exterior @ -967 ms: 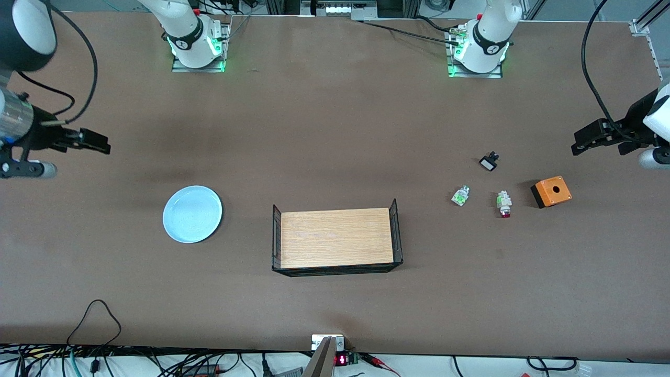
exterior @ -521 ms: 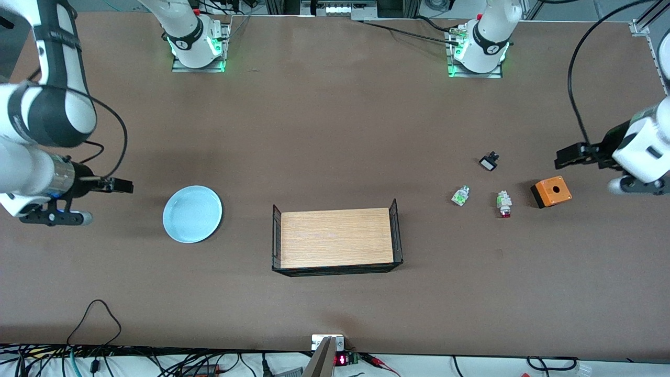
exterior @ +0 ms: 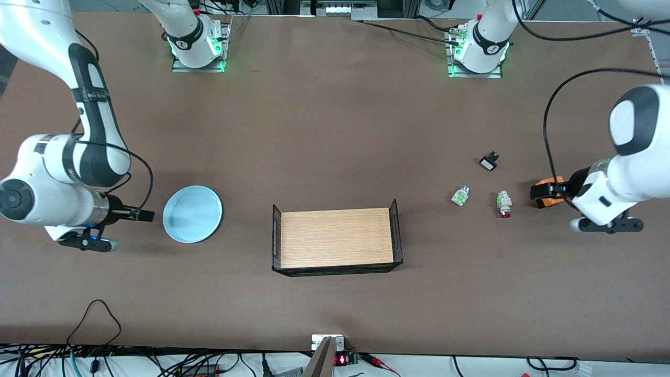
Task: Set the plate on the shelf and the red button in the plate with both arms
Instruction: 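Lower the right gripper and grasp the plate rim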
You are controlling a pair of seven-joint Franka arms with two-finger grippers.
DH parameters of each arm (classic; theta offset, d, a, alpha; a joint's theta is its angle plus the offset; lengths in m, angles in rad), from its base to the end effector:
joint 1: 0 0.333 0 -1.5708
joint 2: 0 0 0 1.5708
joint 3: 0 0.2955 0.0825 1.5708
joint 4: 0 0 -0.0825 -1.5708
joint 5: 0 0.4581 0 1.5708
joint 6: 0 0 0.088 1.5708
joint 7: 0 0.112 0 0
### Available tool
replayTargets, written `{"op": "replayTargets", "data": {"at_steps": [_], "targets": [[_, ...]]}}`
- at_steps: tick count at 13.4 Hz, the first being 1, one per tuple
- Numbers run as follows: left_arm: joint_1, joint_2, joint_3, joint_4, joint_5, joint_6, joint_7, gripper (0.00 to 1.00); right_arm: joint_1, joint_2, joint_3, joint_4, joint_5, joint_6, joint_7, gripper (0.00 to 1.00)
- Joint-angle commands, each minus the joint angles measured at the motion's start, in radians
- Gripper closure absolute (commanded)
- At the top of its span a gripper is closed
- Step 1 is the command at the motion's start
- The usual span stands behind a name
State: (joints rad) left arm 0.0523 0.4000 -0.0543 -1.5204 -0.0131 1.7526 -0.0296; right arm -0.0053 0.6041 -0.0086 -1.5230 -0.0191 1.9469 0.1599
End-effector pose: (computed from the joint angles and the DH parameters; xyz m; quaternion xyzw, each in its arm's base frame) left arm 0.7177 0.0012 0.3689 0.9962 0.0167 -0.0838 0.0157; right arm 0.7348 -0.0110 0.2316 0.9925 -0.0816 -0.0889 0.0176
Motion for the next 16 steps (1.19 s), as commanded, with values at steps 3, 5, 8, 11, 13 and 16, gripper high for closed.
{"op": "replayTargets", "data": {"at_steps": [3,5,8,11,13,16], "targets": [[0.003,0.019,-0.001,-0.139,-0.005,0.178,0.052,0.0,0.033,0.084,0.01,0.02,0.025,0.07,0.029,0.0],[0.003,0.036,-0.001,-0.181,-0.007,0.235,0.083,0.0,0.041,0.115,0.01,0.018,0.027,0.108,0.046,0.0],[0.001,0.074,-0.001,-0.199,-0.005,0.248,0.086,0.0,0.044,0.144,0.01,0.006,0.025,0.132,0.047,0.0],[0.003,0.092,-0.001,-0.265,-0.007,0.33,0.115,0.0,0.042,0.144,0.007,-0.028,0.013,0.17,0.046,0.0],[0.004,0.092,-0.001,-0.302,-0.005,0.366,0.12,0.0,0.042,0.144,0.007,-0.054,0.013,0.202,0.047,0.0],[0.004,0.12,-0.001,-0.305,0.013,0.373,0.131,0.0,0.042,0.143,0.007,-0.081,0.013,0.243,0.047,0.0]]}}
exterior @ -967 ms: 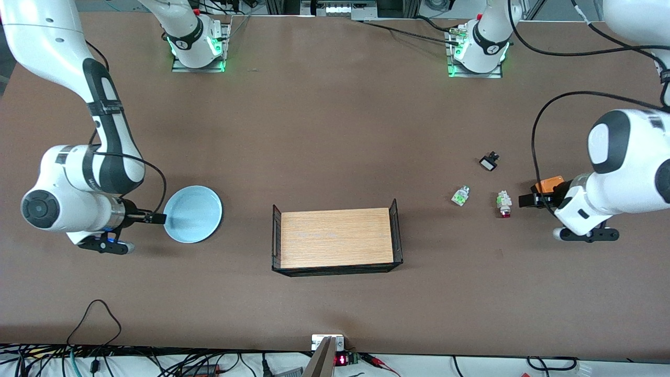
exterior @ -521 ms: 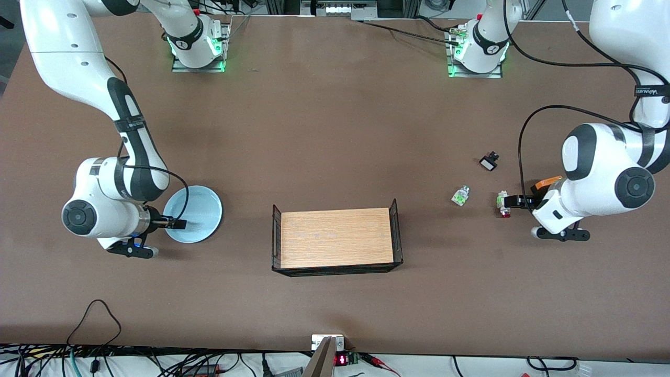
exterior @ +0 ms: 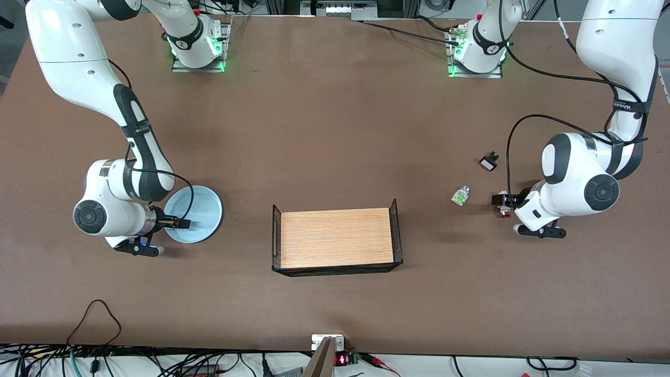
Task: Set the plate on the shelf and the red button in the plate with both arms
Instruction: 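Lower the right gripper and grasp the plate rim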
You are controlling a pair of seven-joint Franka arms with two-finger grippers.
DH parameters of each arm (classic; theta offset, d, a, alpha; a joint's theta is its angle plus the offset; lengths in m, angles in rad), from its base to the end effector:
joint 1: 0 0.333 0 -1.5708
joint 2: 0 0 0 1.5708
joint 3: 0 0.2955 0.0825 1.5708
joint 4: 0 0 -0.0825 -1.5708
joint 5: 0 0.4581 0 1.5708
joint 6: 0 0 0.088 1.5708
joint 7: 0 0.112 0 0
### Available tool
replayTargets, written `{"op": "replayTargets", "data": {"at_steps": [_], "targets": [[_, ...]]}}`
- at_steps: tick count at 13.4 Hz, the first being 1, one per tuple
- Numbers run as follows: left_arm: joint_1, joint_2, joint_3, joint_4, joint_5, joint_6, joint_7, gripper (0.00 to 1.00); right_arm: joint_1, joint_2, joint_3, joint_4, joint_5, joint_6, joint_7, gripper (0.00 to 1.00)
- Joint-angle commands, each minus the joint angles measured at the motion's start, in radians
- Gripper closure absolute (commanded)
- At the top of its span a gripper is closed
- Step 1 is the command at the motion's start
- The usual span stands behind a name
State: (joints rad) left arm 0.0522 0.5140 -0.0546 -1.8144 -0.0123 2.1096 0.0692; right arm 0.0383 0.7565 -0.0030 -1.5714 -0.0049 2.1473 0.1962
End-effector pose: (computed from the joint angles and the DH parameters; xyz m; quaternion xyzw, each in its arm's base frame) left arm 0.6683 -0.0020 0.1670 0.9934 -0.0298 -0.1082 0.0222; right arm 0.7185 0.0253 0.1106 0.9928 -0.0782 -0.0892 0.0134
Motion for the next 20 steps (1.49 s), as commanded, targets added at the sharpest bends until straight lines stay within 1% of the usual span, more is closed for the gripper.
{"op": "replayTargets", "data": {"at_steps": [1,2,3,5,6,7,8,10,11,12,13,16,20], "targets": [[0.005,0.015,-0.001,-0.011,0.024,0.016,0.034,0.0,-0.002,-0.011,0.0,-0.047,-0.003,0.066,0.009,0.05],[0.005,0.02,-0.001,-0.01,0.025,0.018,0.034,0.0,-0.002,-0.013,0.0,-0.05,-0.003,0.069,0.008,0.2],[0.006,0.026,-0.001,-0.01,0.025,0.018,0.034,0.0,-0.002,-0.014,0.0,-0.052,-0.003,0.068,0.008,0.26],[0.011,0.037,-0.001,-0.01,0.025,0.03,0.037,0.0,-0.002,-0.019,0.0,-0.052,-0.003,0.059,0.006,0.44],[0.012,0.046,-0.001,-0.01,0.025,0.041,0.037,0.0,-0.002,-0.02,-0.002,-0.052,-0.003,0.054,0.005,0.46],[0.014,0.049,0.001,-0.01,0.025,0.043,0.038,0.0,-0.002,-0.026,-0.002,-0.052,-0.003,0.045,0.008,0.46],[0.014,0.055,-0.001,-0.01,0.025,0.043,0.052,0.0,-0.002,-0.032,-0.002,-0.049,-0.003,0.025,0.008,0.51],[0.015,0.066,0.001,-0.01,0.025,0.046,0.06,0.0,-0.002,-0.04,-0.002,-0.05,-0.003,0.01,0.008,0.78],[0.015,0.069,0.002,-0.01,0.025,0.047,0.06,0.0,-0.002,-0.042,-0.003,-0.052,-0.003,0.01,0.008,0.9],[0.015,0.07,0.002,-0.01,0.025,0.047,0.06,0.0,-0.002,-0.045,-0.003,-0.053,-0.003,0.008,0.008,0.99],[0.015,0.081,0.004,-0.01,0.025,0.047,0.06,0.0,-0.003,-0.046,-0.003,-0.052,-0.003,-0.004,0.009,1.0],[0.015,0.089,0.004,-0.01,0.025,0.05,0.06,0.0,-0.002,-0.06,-0.003,-0.05,-0.001,-0.03,0.011,1.0],[0.015,0.087,0.004,-0.036,0.025,0.067,0.031,0.0,-0.002,-0.106,-0.003,-0.047,-0.001,-0.09,0.022,1.0]]}}
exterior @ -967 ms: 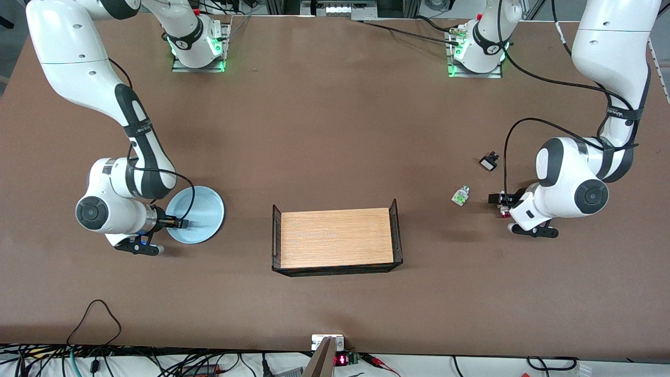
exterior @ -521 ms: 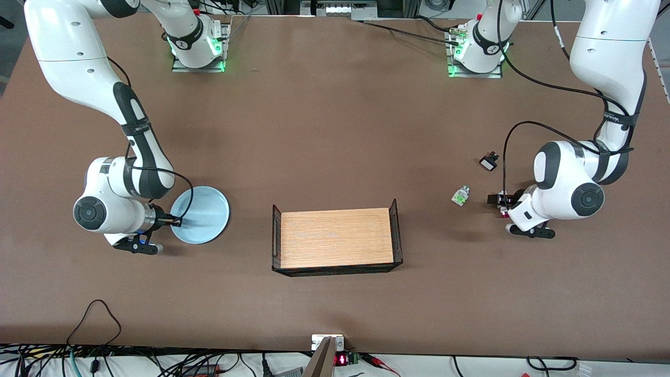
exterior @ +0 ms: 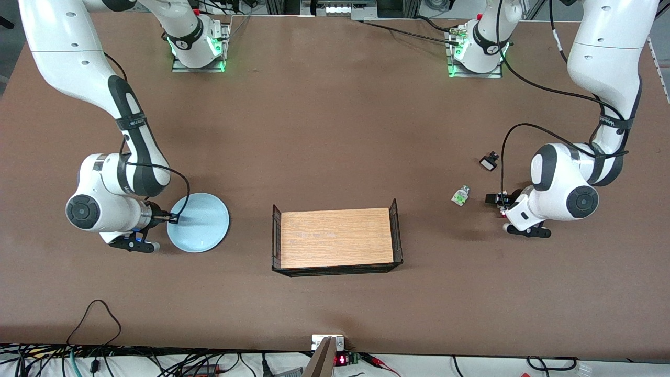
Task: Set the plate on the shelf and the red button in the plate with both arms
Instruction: 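Lift the plate with the right gripper while the left gripper grasps the red button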
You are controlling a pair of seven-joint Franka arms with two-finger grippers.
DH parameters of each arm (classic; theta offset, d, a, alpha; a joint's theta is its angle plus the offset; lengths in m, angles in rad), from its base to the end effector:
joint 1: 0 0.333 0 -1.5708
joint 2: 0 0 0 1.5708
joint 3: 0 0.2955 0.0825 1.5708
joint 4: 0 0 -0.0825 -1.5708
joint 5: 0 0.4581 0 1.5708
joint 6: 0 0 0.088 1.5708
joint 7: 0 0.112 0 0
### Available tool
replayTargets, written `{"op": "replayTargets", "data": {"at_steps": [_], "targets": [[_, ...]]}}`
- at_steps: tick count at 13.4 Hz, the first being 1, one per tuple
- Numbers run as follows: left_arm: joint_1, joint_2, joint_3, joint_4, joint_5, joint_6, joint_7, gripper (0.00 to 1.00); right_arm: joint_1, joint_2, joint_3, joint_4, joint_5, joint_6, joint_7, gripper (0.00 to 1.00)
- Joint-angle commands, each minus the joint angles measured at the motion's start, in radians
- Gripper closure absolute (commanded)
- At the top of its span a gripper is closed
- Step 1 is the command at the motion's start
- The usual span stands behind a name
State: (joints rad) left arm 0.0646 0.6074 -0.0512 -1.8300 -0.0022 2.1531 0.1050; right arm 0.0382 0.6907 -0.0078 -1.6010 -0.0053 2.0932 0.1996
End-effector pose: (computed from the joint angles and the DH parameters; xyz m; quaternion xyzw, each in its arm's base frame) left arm 0.6490 0.0078 0.1012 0.9889 -0.0421 -0.1401 0.0243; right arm 0.7143 0.0218 0.1407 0.9917 -0.0819 -0.0979 0.0160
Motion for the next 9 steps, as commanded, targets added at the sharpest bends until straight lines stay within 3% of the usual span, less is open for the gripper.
{"op": "replayTargets", "data": {"at_steps": [1,6,9], "targets": [[0.003,-0.009,0.001,-0.025,0.014,0.033,-0.011,0.0,0.003,-0.055,0.002,-0.014,-0.001,-0.054,0.02,1.0],[0.003,-0.018,0.002,-0.043,0.014,0.039,-0.014,0.0,0.006,-0.131,0.002,0.027,-0.001,-0.152,0.027,1.0],[0.003,-0.017,0.002,-0.049,0.014,0.039,-0.034,0.13,0.006,-0.145,0.002,0.143,-0.001,-0.306,0.027,1.0]]}}
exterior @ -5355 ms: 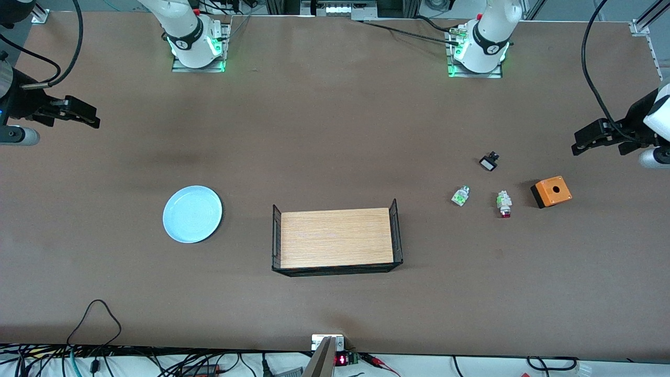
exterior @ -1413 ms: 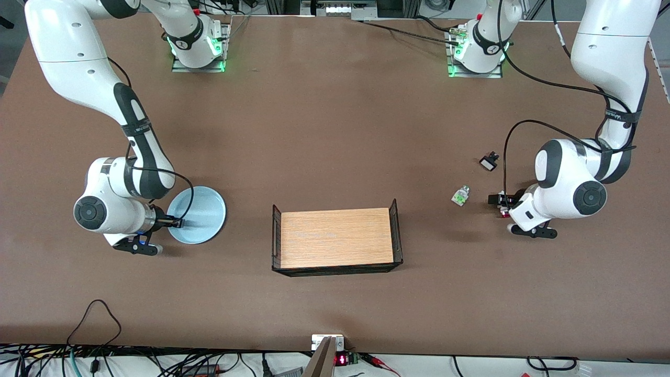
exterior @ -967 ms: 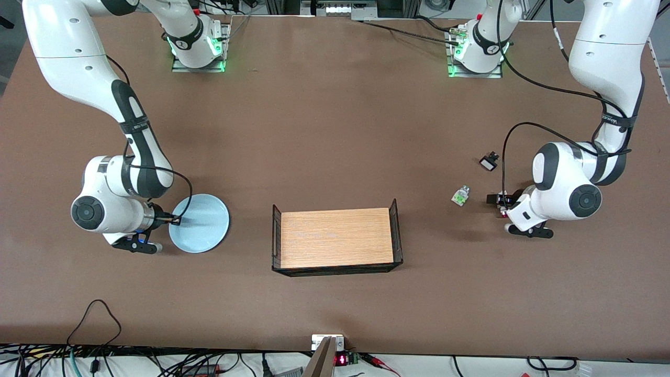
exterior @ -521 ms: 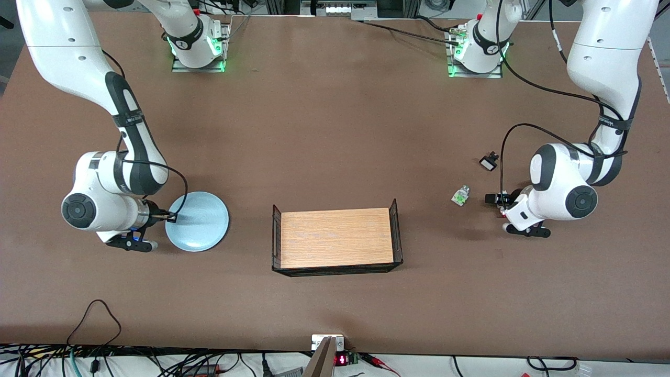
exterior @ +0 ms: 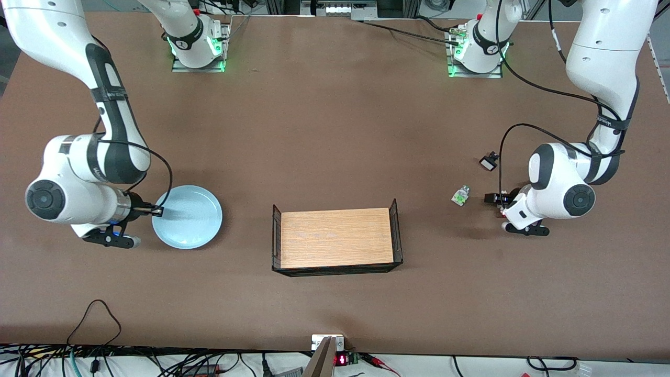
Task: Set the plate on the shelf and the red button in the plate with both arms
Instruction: 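Lift the plate with the right gripper while the left gripper grasps the red button, then carry the plate over the wooden tray with the right gripper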
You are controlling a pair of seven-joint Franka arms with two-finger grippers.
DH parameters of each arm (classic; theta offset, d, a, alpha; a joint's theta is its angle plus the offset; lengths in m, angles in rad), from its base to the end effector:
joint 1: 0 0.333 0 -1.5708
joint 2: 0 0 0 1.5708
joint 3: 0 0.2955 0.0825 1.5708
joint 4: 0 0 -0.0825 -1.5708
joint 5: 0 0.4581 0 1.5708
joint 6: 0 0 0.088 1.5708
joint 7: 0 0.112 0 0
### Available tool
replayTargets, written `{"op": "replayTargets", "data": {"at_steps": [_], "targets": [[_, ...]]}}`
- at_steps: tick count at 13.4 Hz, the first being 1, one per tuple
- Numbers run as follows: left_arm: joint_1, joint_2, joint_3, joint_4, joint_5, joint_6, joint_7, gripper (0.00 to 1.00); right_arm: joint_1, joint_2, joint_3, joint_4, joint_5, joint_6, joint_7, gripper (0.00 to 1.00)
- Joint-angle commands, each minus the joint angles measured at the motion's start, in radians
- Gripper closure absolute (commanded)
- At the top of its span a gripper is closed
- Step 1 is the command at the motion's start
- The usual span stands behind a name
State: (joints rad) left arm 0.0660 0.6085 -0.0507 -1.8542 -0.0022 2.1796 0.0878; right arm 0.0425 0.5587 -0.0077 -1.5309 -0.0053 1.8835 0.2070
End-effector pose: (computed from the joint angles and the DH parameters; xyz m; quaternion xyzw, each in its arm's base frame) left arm 0.6418 0.0086 0.0919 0.9894 -0.0327 -0.1397 0.0230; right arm 0.7281 0.0255 0.2567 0.9911 -0.0841 -0.1016 0.0169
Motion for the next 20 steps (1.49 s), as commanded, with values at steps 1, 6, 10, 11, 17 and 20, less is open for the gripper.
{"op": "replayTargets", "data": {"at_steps": [1,6,10,11,17,20], "targets": [[0.002,-0.016,0.002,-0.025,0.014,0.012,-0.019,0.17,0.002,-0.013,0.002,0.115,-0.001,-0.148,0.018,1.0],[0.002,-0.018,0.002,-0.025,0.014,0.011,-0.019,0.54,0.033,-0.034,0.011,0.299,0.011,-0.401,0.09,1.0],[0.002,-0.018,0.002,-0.023,0.014,0.006,-0.006,0.82,0.112,-0.088,0.012,0.337,0.015,-0.44,0.222,1.0],[0.002,-0.018,0.002,-0.022,0.014,0.005,-0.006,0.84,0.144,-0.097,0.011,0.337,0.015,-0.445,0.265,1.0],[0.0,-0.061,0.003,-0.008,0.03,-0.035,-0.005,0.89,0.258,-0.115,0.009,0.425,0.08,-0.458,0.426,1.0],[0.0,-0.092,0.002,0.052,0.048,-0.134,-0.008,0.9,0.304,-0.117,0.009,0.469,0.081,-0.443,0.504,1.0]]}}
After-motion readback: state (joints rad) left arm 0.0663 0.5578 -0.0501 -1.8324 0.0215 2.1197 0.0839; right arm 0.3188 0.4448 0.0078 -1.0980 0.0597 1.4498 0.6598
